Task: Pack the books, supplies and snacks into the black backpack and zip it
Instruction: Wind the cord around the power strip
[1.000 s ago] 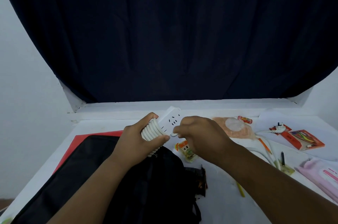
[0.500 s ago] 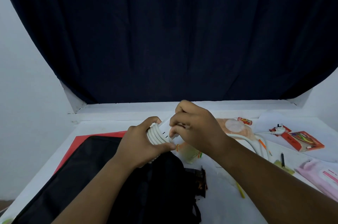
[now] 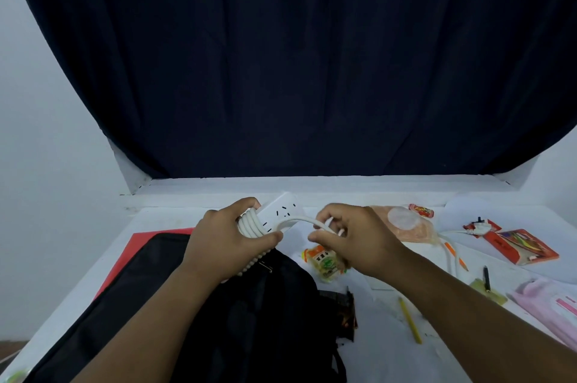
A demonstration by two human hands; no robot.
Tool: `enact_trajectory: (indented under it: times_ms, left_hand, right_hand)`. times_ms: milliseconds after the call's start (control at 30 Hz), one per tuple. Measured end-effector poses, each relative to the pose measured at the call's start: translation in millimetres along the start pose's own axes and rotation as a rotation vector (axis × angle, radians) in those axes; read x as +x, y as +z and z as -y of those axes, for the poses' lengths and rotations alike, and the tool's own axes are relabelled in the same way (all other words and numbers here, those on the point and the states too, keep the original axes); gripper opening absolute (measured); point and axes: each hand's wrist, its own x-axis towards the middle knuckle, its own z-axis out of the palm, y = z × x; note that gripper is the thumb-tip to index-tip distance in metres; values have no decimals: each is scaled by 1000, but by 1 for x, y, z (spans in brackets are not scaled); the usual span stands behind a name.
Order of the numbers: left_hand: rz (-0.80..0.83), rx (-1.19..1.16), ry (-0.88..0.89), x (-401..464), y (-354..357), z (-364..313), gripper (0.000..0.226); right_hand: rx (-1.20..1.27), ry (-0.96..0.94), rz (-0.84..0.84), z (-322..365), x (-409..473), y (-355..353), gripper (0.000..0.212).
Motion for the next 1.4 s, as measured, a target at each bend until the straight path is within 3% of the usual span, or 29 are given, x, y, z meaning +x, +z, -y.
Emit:
enact_trajectory:
  times_ms: [100, 233, 433, 700, 900, 1000, 1100, 1200, 1300, 1400]
  left_hand:
    - [14, 15, -14, 1, 0, 5, 42]
    - [157, -9, 57, 0, 6, 1, 44]
    - [319, -161, 228, -1, 3, -20, 44]
    - [319, -332, 179, -7, 4, -24, 92]
    - [345, -442, 223, -12, 9, -26, 62]
    - [362, -479, 217, -13, 9, -29, 46]
    - [300, -497, 166, -13, 12, -27, 45]
    - [177, -608, 68, -11, 12, -22, 46]
    - [32, -710, -59, -4, 7, -17, 38]
    - [-56, -650, -127, 1, 6, -12, 30]
  right_hand:
    - [63, 58, 85, 5, -2, -10, 7]
    - [-61, -65, -94, 10, 11, -18, 7]
    - [29, -44, -173, 20, 28, -28, 18]
    - [221, 45, -97, 8, 33, -16, 14]
    - [218, 78, -4, -4, 28, -2, 16]
    - [218, 50, 49, -9, 25, 5, 27]
    - [210, 52, 87, -16, 26, 8, 31]
    - [183, 68, 125, -24, 21, 6, 20]
    - [100, 51, 88, -40, 14, 0, 14]
    - [58, 60, 39, -52, 7, -3, 7]
